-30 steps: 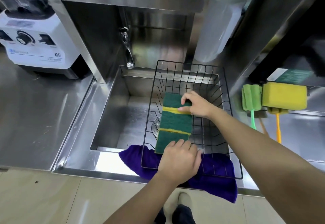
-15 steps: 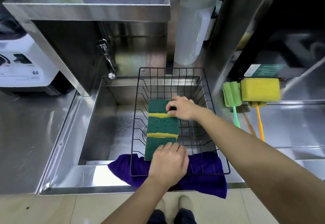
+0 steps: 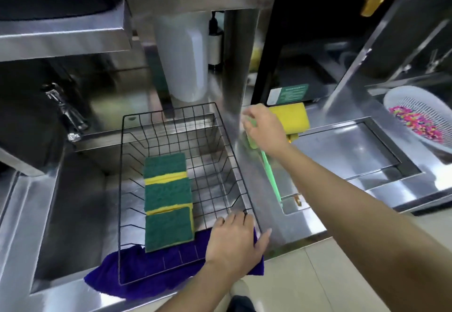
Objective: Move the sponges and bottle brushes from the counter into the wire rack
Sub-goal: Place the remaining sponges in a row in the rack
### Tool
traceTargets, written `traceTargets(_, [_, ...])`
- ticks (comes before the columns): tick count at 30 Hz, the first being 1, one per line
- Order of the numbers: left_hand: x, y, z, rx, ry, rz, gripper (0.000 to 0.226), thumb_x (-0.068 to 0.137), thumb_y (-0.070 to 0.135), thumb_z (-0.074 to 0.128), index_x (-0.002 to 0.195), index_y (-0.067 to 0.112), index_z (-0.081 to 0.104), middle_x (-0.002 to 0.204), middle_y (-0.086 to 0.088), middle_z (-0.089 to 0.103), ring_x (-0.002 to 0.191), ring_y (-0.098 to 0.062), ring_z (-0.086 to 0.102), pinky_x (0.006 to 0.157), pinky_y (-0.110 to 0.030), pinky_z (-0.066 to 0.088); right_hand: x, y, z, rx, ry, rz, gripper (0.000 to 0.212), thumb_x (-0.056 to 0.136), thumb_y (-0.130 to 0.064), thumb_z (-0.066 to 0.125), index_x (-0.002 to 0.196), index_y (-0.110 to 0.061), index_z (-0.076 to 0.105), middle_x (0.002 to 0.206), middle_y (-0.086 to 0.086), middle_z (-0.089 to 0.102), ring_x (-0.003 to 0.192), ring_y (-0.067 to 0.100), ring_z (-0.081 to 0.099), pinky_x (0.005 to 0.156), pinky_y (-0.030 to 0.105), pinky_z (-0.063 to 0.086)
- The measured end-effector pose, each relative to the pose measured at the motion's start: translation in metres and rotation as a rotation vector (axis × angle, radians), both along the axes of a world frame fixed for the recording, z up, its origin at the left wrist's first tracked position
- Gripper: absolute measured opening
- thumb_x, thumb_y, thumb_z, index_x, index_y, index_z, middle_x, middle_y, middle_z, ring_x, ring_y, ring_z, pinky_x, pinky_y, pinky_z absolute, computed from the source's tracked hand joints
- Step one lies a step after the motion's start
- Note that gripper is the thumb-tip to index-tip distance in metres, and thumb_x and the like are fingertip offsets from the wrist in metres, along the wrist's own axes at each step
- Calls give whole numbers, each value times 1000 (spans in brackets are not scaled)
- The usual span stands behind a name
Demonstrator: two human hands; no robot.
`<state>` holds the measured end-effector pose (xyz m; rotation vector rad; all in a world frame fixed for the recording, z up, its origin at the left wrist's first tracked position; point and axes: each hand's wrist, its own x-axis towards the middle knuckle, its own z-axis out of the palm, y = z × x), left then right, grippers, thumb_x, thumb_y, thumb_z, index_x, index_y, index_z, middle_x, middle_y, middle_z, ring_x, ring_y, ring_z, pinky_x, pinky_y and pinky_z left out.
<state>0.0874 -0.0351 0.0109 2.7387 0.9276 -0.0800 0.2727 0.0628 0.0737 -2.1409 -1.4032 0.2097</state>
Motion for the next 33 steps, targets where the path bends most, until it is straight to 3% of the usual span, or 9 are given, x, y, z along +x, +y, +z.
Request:
traceTargets(2, [7,0,-5,47,14,-32,70,86,61,8,111,15,54,110,-3,60,103,-22,53,89,-36,39,29,-12,-3,99,-47,-240,37,89,-21,55,123,-6,52,126,15,54,121,32,47,99,41,32])
traceTargets(5, [11,0,-3,7,61,-28,61,88,60,24,90,14,63,86,-3,65,79,-22,61,70,-38,48,61,-23,-10,64,34,-528,67,84,-33,62,139,-8,32,145,13,35,134,31,32,106,43,25])
traceTargets(10, [11,-2,-10,85,8,3,56,84,58,34,74,13,65,68,-4,64,62,-23,61,55,-36,51,91,-31,-29,-79,332,-645,98,74,-52,68,144,-7,17,148,14,36,139,30,29,112,47,19])
traceTargets(14, [11,-2,-9,115,32,14,54,85,58,34,74,13,63,69,-3,63,62,-23,61,54,-35,50,92,-33,-34,-25,507,-618,81,67,-56,72,122,-5,42,121,14,61,116,33,54,104,51,38])
traceTargets(17, [11,-2,-10,98,59,-2,55,87,59,32,78,14,63,72,-3,65,66,-23,61,57,-37,50,89,-33,-24,134,599,-597,71,69,-42,76,122,-6,46,115,7,60,109,26,57,94,39,46])
traceTargets(21, [10,-3,-6,61,73,-1,64,89,62,17,95,15,60,90,-3,66,85,-23,60,74,-37,47,82,-32,5,403,841,-506,59,75,-25,76,123,-6,47,102,0,56,91,14,55,71,21,44])
traceTargets(26, [7,-2,-8,49,39,-27,63,91,64,16,118,17,48,118,-1,56,109,-19,48,93,-34,37,57,-23,36,274,1099,-390,35,78,-40,69,92,-18,46,84,-5,51,68,11,48,58,21,39])
traceTargets(29, [5,-1,-9,53,-36,10,69,87,65,8,112,19,52,110,2,60,102,-17,53,88,-31,39,42,-13,37,193,1123,-239,39,82,-41,65,106,-23,39,78,-4,41,44,8,24,36,20,20])
traceTargets(33, [-1,5,-9,31,-198,146,53,88,56,28,84,16,63,77,0,67,72,-20,62,64,-33,48,19,0,34,105,1194,15,42,83,1,61,109,-25,40,82,2,47,46,9,32,33,16,21])
